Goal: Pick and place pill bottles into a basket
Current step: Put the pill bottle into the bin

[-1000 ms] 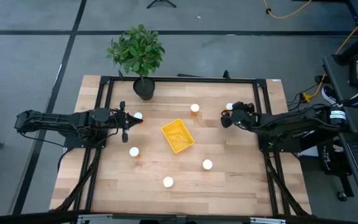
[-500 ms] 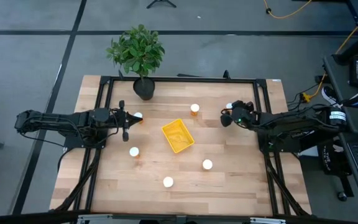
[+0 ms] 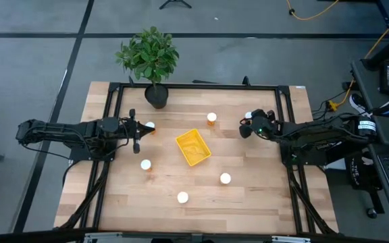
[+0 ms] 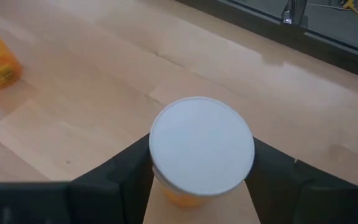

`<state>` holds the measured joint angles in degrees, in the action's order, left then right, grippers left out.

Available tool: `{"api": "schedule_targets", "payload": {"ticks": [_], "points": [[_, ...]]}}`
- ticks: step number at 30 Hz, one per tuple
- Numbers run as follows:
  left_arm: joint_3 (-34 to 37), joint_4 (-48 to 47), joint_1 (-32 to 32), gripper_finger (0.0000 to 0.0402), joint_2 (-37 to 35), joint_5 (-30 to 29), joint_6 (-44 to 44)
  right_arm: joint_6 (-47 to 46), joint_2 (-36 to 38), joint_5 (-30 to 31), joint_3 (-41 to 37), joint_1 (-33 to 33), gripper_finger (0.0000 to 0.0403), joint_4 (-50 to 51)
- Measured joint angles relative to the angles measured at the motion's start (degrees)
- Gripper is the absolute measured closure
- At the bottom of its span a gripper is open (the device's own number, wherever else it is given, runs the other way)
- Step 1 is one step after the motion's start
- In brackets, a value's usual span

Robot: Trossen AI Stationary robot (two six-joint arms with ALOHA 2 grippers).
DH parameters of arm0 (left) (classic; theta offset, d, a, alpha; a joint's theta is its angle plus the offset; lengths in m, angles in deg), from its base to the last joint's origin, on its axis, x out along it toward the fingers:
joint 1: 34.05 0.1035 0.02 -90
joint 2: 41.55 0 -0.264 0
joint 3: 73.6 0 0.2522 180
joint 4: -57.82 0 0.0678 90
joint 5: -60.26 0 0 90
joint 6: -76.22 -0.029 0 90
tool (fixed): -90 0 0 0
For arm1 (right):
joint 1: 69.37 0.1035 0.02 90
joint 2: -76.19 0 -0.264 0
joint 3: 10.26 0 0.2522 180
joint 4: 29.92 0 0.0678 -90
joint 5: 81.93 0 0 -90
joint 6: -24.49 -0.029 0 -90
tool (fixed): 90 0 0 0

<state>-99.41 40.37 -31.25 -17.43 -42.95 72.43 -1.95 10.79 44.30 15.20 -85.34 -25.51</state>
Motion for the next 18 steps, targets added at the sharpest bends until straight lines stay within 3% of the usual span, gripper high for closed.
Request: {"api": "schedule_targets", "payload": {"ticks": [7, 18], "points": [[0.0, 0.0, 0.0, 0.0396, 0.0, 0.0, 0.0, 0.3, 0.0, -2.6, 1.0, 0.0, 0.0184, -0.3], [0.0, 0.0, 0.0, 0.0397, 0.0, 0.0, 0.0, 9.2, 0.4, -6.8, 8.4, 0.0, 0.0184, -0.2]]}}
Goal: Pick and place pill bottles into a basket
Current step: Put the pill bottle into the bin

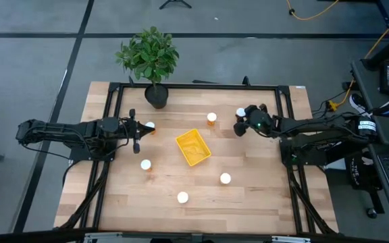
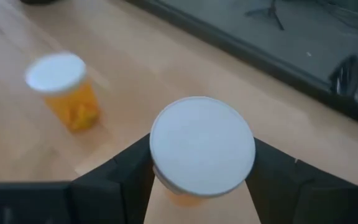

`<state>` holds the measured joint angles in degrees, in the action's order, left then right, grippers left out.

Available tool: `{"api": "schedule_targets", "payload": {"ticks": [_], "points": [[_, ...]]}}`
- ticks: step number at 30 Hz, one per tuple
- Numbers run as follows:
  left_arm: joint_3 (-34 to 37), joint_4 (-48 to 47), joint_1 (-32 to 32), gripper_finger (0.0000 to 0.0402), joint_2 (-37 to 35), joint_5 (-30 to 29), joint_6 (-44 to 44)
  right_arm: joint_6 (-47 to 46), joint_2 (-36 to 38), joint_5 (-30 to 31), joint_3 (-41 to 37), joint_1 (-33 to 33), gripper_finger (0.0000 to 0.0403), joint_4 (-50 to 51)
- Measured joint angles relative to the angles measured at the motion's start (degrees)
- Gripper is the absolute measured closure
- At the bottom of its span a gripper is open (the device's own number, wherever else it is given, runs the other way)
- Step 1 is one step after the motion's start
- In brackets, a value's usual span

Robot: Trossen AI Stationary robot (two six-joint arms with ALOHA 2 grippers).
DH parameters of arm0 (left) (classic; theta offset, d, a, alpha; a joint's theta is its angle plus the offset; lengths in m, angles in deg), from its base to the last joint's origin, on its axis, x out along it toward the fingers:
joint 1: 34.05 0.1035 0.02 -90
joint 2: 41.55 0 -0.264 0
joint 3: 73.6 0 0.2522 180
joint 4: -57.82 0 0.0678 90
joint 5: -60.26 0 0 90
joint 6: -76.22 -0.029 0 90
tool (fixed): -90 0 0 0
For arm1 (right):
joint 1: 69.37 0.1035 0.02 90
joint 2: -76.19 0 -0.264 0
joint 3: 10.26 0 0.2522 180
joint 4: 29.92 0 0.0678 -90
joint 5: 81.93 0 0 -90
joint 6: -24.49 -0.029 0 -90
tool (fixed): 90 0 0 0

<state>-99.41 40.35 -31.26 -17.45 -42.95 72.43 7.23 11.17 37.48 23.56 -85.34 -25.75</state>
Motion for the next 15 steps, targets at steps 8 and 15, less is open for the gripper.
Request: {"api": "schedule_targets", "payload": {"ticks": [8, 15], "points": [[0.0, 0.0, 0.0, 0.0396, 0.0, 0.0, 0.0, 5.5, 3.0, -11.2, 3.6, 0.0, 0.0184, 1.3], [0.0, 0.0, 0.0, 0.0399, 0.0, 0.0, 0.0, 7.4, 7.8, -15.8, 3.6, 0.6, 0.0184, 2.7]]}}
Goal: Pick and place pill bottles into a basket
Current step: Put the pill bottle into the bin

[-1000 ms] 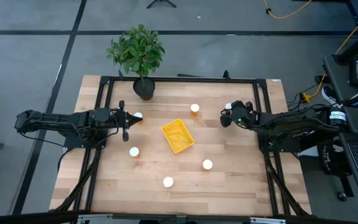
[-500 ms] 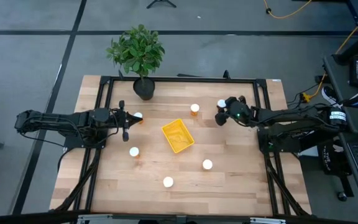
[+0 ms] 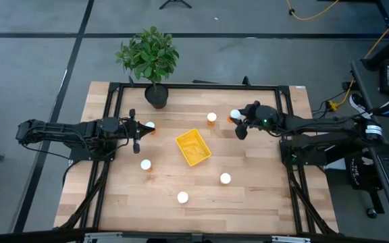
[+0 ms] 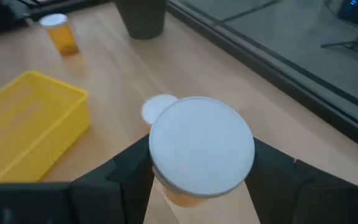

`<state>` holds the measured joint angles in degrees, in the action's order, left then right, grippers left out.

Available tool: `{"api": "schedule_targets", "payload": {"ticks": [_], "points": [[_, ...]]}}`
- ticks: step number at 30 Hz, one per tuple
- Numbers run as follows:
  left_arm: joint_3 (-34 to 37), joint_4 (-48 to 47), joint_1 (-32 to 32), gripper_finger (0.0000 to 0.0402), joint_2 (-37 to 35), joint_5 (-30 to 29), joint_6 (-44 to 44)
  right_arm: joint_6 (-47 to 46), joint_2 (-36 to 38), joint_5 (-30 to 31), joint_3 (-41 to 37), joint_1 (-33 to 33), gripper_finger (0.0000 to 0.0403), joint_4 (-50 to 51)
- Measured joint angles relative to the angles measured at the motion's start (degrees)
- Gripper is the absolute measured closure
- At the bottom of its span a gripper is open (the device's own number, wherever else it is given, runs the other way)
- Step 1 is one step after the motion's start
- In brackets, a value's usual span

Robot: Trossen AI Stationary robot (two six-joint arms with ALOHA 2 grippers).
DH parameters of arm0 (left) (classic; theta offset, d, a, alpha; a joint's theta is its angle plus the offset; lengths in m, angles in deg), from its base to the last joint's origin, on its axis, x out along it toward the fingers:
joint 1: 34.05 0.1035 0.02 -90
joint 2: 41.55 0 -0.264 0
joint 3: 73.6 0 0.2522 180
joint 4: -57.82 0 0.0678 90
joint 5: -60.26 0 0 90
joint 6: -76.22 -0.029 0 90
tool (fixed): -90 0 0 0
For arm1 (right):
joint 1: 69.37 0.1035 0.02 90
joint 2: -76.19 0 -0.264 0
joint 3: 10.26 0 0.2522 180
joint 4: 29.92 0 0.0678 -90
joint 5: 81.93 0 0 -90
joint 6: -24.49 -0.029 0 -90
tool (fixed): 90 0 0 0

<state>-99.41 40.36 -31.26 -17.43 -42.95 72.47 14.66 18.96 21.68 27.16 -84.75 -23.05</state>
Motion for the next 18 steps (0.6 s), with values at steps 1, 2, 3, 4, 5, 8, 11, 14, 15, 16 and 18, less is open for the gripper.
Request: {"api": "schedule_targets", "payload": {"ticks": [1, 2, 3, 4, 5, 8, 11, 14, 15, 16, 18], "points": [[0.0, 0.0, 0.0, 0.0399, 0.0, 0.0, 0.0, 0.0, 0.8, -0.4, 0.0, 0.3, 0.0184, 0.2], [0.0, 0.0, 0.0, 0.0398, 0.0, 0.0, 0.0, 0.0, 1.7, -1.1, 0.0, 0.7, 0.0184, 0.5], [0.0, 0.0, 0.0, 0.0398, 0.0, 0.0, 0.0, 0.0, 2.4, -1.9, 0.0, 1.1, 0.0184, 1.0], [0.0, 0.0, 0.0, 0.0396, 0.0, 0.0, 0.0, -0.1, 3.1, -2.3, 0.0, 1.6, 0.0184, 1.7], [0.0, 0.0, 0.0, 0.0395, 0.0, 0.0, 0.0, -0.1, 3.7, -3.2, 0.0, 2.1, 0.0184, 2.3], [0.0, 0.1, 0.0, 0.0394, 0.0, 0.0, 0.0, 0.0, 5.2, -5.0, 0.0, 3.8, 0.0184, 2.1], [0.0, 0.1, 0.0, 0.0396, 0.0, 0.0, 0.0, 1.2, 6.2, -7.9, 0.0, 5.4, 0.0184, 2.0], [0.0, 0.2, 0.0, 0.0398, 0.0, 0.0, 0.0, 2.5, 6.4, -9.0, 0.0, 6.6, 0.0184, 2.0], [0.0, 0.2, 0.0, 0.0399, 0.0, 0.0, 0.0, 2.9, 6.4, -9.0, 0.0, 7.0, 0.0184, 2.1], [0.0, 0.2, 0.0, 0.0399, 0.0, 0.0, 0.0, 3.4, 6.4, -9.0, 0.0, 7.3, 0.0184, 2.1], [0.0, 0.2, 0.0, 0.0399, 0.0, 0.0, 0.0, 4.2, 6.4, -9.5, 0.0, 7.9, 0.0184, 1.7]]}}
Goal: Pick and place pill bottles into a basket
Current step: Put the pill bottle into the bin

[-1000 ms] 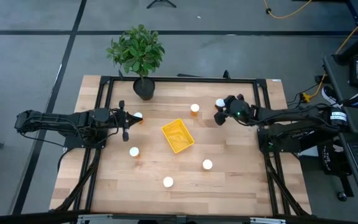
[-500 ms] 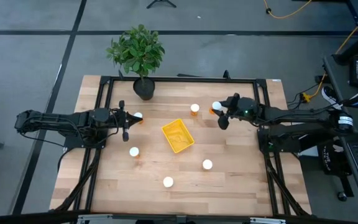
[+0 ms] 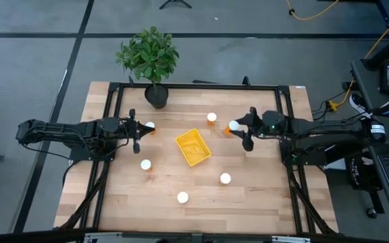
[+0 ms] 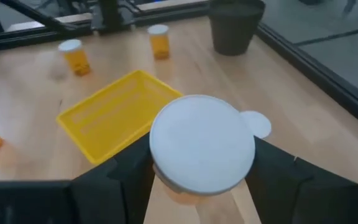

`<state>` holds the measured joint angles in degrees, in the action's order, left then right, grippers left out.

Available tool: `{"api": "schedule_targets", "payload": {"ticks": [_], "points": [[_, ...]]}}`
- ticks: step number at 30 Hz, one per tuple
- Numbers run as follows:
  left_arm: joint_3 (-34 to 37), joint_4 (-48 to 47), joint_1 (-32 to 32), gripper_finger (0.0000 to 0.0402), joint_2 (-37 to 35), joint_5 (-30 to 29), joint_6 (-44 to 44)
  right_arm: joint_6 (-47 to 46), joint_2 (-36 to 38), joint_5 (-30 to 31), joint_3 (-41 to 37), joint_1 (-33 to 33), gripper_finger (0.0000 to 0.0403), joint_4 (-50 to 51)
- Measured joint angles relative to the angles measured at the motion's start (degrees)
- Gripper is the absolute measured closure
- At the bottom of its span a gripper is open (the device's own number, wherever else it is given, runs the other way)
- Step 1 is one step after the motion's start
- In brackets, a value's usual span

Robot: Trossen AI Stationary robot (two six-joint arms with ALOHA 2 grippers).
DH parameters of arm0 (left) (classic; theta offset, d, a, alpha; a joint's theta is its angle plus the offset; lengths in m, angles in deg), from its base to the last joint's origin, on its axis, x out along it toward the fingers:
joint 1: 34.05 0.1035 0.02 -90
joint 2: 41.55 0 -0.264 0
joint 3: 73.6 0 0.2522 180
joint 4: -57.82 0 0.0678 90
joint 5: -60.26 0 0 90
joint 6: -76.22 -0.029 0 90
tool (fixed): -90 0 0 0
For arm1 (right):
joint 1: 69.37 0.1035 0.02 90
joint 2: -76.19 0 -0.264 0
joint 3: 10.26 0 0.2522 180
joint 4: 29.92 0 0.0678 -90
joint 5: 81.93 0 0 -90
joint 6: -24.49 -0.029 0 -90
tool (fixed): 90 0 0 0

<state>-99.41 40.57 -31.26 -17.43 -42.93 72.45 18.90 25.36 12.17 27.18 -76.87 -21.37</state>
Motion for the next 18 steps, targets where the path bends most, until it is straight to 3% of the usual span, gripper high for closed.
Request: {"api": "schedule_targets", "payload": {"ticks": [18], "points": [[0.0, 0.0, 0.0, 0.0397, 0.0, 1.3, 0.0, 1.8, 0.0, -8.3, 0.0, 1.1, 0.0184, -1.0]]}}
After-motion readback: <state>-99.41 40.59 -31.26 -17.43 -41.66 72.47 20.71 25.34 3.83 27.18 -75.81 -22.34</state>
